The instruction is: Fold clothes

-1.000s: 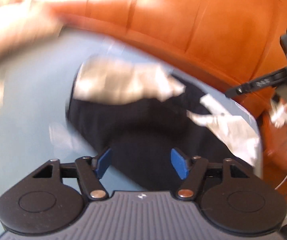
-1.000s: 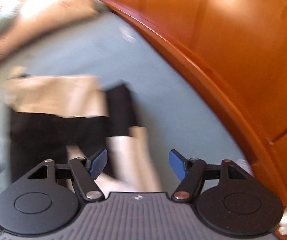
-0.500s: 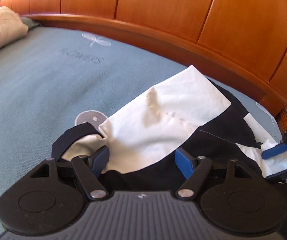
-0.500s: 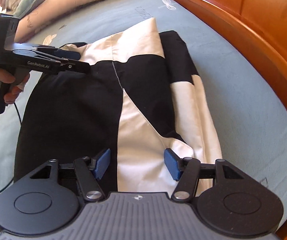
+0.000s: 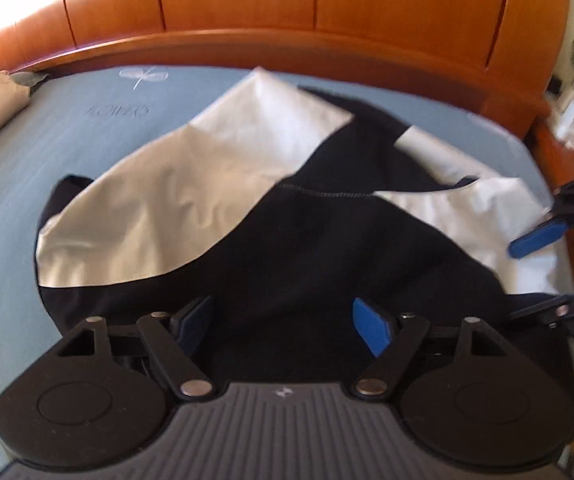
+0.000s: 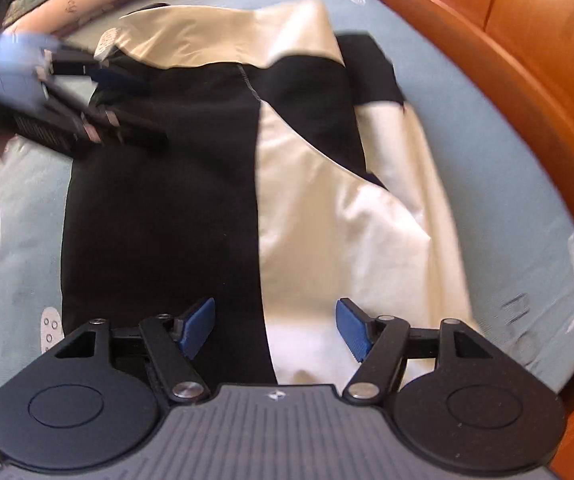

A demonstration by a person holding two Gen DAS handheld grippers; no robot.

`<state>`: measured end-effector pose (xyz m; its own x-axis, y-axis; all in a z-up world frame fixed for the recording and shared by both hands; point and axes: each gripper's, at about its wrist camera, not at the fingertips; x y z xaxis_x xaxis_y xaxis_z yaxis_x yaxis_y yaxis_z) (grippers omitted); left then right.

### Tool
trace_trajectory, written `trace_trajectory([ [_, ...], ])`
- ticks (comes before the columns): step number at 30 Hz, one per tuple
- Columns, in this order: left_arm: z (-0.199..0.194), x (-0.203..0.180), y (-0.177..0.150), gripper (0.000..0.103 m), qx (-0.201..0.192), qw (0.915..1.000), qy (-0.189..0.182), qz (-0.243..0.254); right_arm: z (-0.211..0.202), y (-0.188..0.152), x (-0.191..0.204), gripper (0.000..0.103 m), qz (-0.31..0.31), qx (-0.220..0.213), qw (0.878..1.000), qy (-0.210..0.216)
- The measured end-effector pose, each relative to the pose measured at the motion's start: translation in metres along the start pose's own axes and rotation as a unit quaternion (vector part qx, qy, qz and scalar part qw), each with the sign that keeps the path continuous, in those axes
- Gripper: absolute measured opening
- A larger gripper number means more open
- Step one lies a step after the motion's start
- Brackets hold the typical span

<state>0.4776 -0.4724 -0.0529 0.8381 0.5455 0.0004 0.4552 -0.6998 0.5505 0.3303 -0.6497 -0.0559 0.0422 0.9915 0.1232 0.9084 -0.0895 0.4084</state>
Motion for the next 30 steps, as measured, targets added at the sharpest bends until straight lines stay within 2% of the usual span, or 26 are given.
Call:
trace_trajectory([
  [2,-0.009,0.000,0.006,0.077,-0.005,0.9996,0.006,-0.027,-0.007,0.004,-0.002,0.072,0.003,-0.001,1.000,0.001],
  [6,-0.054,-0.018,0.002,0.078,-0.026,0.9979,0.014,-0.058,-0.033,0.005,-0.003,0.072,-0.009,-0.023,1.000,0.008],
  [10,-0.071,-0.059,-0.023,0.078,-0.018,0.9964,-0.016,-0.082,-0.056,0.006,-0.006,0.072,-0.020,-0.047,0.999,0.010],
  [13,-0.057,-0.085,-0.041,0.078,0.008,0.9940,-0.040,-0.102,-0.043,0.007,-0.022,0.074,-0.007,-0.057,0.998,0.000],
  [16,-0.046,-0.101,-0.049,0.079,0.010,0.9965,-0.012,-0.082,-0.014,0.012,-0.039,0.074,0.013,-0.029,0.999,-0.011],
  [20,-0.062,-0.091,-0.046,0.081,0.004,0.9919,-0.005,-0.127,-0.022,0.010,-0.037,0.074,0.032,-0.030,0.999,-0.013],
  [23,-0.093,-0.091,-0.050,0.082,-0.032,0.9872,0.043,-0.150,-0.040,0.004,-0.020,0.076,0.048,-0.021,0.998,-0.032],
  [25,-0.119,-0.096,-0.054,0.089,-0.068,0.9824,0.085,-0.152,-0.051,-0.001,-0.007,0.077,0.064,-0.012,0.997,-0.048],
  [27,-0.146,-0.101,-0.061,0.096,-0.112,0.9736,0.120,-0.159,-0.064,-0.007,0.009,0.080,0.082,-0.003,0.994,-0.068],
  [28,-0.158,-0.101,-0.064,0.103,-0.123,0.9720,0.120,-0.161,-0.072,-0.011,0.017,0.082,0.093,0.001,0.993,-0.076],
  [30,-0.174,-0.100,-0.066,0.102,-0.113,0.9752,0.104,-0.160,-0.083,-0.020,0.034,0.082,0.119,0.014,0.989,-0.084],
])
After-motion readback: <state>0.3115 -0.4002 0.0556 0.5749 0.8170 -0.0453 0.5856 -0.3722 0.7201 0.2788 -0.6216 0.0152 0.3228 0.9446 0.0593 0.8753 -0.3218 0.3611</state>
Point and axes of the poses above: each gripper's, at about its wrist camera, not at the fingertips, and z roughly the way its jaws point, x to its left, y to its top, and after that the axes turned 1 degree about -z, right-handed
